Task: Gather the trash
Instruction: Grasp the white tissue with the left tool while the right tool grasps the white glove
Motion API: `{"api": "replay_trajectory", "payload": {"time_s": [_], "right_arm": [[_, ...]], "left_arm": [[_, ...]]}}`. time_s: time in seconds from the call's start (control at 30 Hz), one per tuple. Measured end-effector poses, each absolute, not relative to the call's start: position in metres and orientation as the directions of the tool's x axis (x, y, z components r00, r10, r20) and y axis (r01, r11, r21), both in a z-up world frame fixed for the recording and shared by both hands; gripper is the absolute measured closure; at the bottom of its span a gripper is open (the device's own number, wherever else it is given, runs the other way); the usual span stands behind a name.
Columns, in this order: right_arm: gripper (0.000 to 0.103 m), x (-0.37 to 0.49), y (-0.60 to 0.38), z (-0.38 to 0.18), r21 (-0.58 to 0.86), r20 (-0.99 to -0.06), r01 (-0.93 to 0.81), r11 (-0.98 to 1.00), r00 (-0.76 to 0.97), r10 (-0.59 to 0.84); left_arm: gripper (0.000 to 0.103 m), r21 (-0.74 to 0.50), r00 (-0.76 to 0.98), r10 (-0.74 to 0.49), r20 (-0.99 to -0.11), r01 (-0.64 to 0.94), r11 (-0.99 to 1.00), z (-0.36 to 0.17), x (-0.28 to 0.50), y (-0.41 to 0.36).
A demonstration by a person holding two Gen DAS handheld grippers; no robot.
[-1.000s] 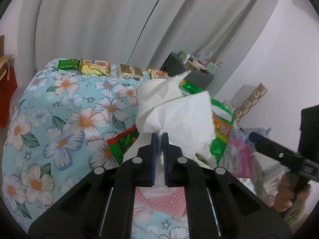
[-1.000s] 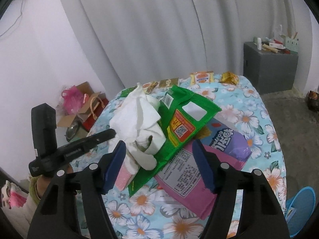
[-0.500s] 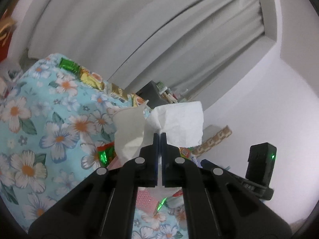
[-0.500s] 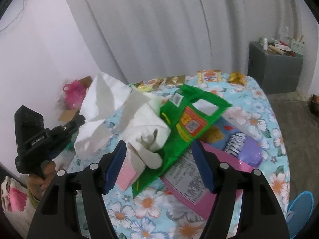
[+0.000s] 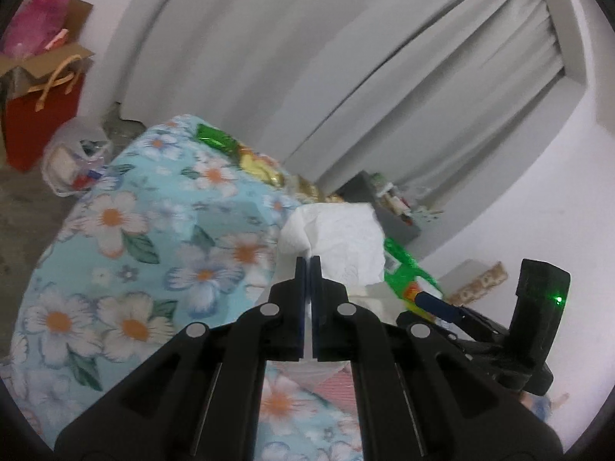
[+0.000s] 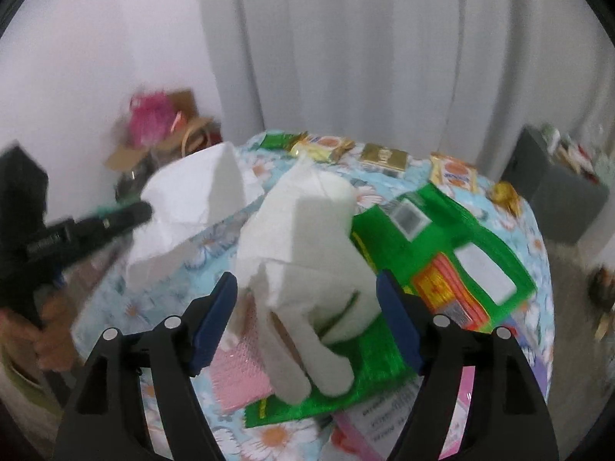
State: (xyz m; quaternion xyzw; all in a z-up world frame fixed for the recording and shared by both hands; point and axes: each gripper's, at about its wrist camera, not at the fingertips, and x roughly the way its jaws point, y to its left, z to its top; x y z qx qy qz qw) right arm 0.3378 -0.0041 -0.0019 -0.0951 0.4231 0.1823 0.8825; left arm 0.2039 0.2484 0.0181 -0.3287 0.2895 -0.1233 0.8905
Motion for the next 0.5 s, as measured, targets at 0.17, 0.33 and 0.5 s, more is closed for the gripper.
{"api": "replay_trajectory", "payload": {"time_s": [0.17, 0.33, 0.5], "right_arm": [[0.061, 0.345, 0.008, -0.016, -0.121, -0.814, -0.385, 0.915, 0.565, 0.130], [0.086, 0.342, 0.000, -0.009, -0.089, -0.805, -0.366, 0.926, 0.575, 0.149], [0.093, 0.336, -0.006, 0.003, -0.094, -0.772, -0.346, 0.934, 0.618, 0.151]], "left_arm": [[0.103, -0.641, 0.807, -0.389, -0.444, 0.017, 0.767, 0.015, 0.201, 0.251], [0.103, -0.635, 0.811, -0.384, -0.441, 0.021, 0.773, 0.016, 0.201, 0.251], [0.103, -0.632, 0.815, -0.379, -0.438, 0.021, 0.775, 0.017, 0.202, 0.248]]}}
